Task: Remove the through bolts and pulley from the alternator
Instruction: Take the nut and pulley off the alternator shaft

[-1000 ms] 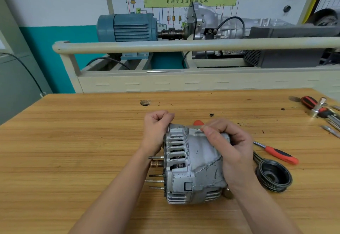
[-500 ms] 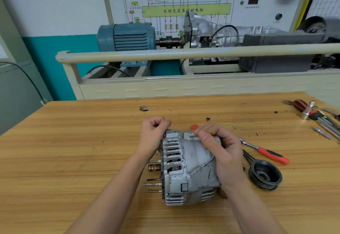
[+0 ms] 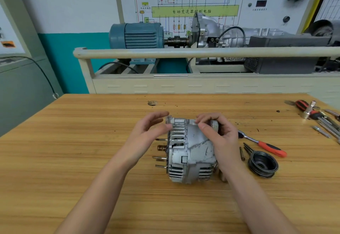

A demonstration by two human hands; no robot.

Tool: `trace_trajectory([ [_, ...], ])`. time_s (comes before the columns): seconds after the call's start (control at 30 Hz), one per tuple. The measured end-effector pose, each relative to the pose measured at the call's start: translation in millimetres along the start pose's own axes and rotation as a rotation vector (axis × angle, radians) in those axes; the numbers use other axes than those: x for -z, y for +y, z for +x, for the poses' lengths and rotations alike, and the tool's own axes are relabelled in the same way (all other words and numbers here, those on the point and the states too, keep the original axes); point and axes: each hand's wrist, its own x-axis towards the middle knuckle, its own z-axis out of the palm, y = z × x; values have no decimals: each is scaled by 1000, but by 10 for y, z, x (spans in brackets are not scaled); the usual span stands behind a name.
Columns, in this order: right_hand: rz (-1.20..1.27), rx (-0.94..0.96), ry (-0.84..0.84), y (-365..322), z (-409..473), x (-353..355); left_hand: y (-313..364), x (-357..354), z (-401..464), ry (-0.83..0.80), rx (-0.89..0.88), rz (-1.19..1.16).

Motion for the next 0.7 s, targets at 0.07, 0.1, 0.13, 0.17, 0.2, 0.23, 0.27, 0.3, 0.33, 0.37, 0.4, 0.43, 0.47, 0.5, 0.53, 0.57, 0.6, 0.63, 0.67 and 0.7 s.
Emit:
trace_trajectory([
  [0.07,-56,-11,-1,-4,-6,-7,5,-10,-126,-77,32,74],
  [0.1,-63,-30,4,-9,-10,-11,-5,-41,-174,-118,45,107],
  [0.13,-59,-58,7,-18,-12,-18,-18,-84,-212,-144,51,136],
  [0.17,-60,-82,11,-26,-15,-23,-37,-129,-232,-150,48,168],
  [0.2,-75,-96,14,-36,-15,-33,-61,-171,-238,-136,35,195],
  [0.23,-103,-102,19,-52,-15,-42,-89,-206,-232,-112,15,216],
  [0.27,-127,-113,30,-63,-13,-53,-112,-234,-221,-90,-5,236],
  [0.3,-141,-135,41,-71,-9,-57,-130,-255,-207,-74,-20,256],
  [0.33,-149,-169,54,-72,2,-62,-144,-269,-198,-63,-31,279],
  [0.37,-155,-211,65,-73,12,-63,-153,-284,-189,-59,-42,297],
  [0.4,-163,-254,78,-72,26,-66,-162,-296,-182,-63,-57,312],
  [0.43,-163,-295,86,-76,39,-74,-164,-307,-177,-71,-73,318],
  [0.47,-155,-331,89,-81,53,-79,-167,-318,-168,-82,-84,322],
  [0.5,-141,-359,84,-91,63,-83,-170,-318,-158,-96,-89,331],
  [0.53,-134,-383,74,-102,68,-86,-173,-311,-148,-115,-90,353],
  [0.57,-131,-403,63,-107,78,-82,-176,-298,-135,-137,-93,388],
  [0.6,-129,-425,50,-108,95,-74,-174,-280,-119,-167,-100,430],
  [0.63,-127,-446,39,-111,106,-70,-169,-265,-108,-200,-105,473],
  [0.67,-126,-464,30,-114,119,-65,-162,-254,-96,-228,-105,510],
  [0.7,-136,-473,21,-119,131,-57,-151,-246,-82,-243,-102,535],
])
